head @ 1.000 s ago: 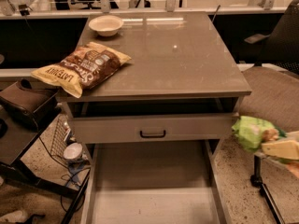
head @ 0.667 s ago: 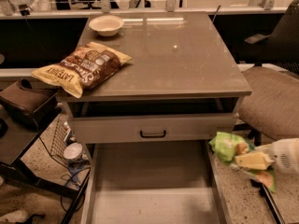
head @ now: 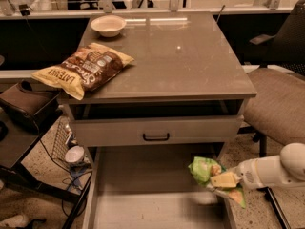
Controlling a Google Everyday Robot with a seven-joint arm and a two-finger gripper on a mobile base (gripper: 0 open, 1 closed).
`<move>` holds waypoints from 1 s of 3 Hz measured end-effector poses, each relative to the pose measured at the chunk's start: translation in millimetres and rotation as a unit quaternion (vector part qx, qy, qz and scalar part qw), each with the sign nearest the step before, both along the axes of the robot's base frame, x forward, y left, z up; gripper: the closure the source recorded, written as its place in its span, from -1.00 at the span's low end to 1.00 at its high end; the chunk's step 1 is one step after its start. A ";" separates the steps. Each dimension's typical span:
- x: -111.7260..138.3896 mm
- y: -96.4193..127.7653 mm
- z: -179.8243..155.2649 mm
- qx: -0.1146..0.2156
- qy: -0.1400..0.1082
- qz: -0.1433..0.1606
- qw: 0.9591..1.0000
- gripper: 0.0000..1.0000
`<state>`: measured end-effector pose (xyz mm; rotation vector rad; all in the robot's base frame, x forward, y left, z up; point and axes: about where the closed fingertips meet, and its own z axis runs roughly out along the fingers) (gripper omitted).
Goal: Place green rice chip bag into middle drawer
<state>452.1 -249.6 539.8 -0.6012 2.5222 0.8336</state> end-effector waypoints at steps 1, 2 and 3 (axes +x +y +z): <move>-3.7 34.3 -27.9 0.010 0.006 0.012 1.000 1.00; -6.5 73.5 -39.4 0.023 -0.008 0.012 1.000 1.00; -4.3 79.5 -41.1 0.023 -0.013 0.010 1.000 0.70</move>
Offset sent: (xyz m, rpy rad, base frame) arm -0.0063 0.1250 -0.0518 0.0766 -0.0682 0.0150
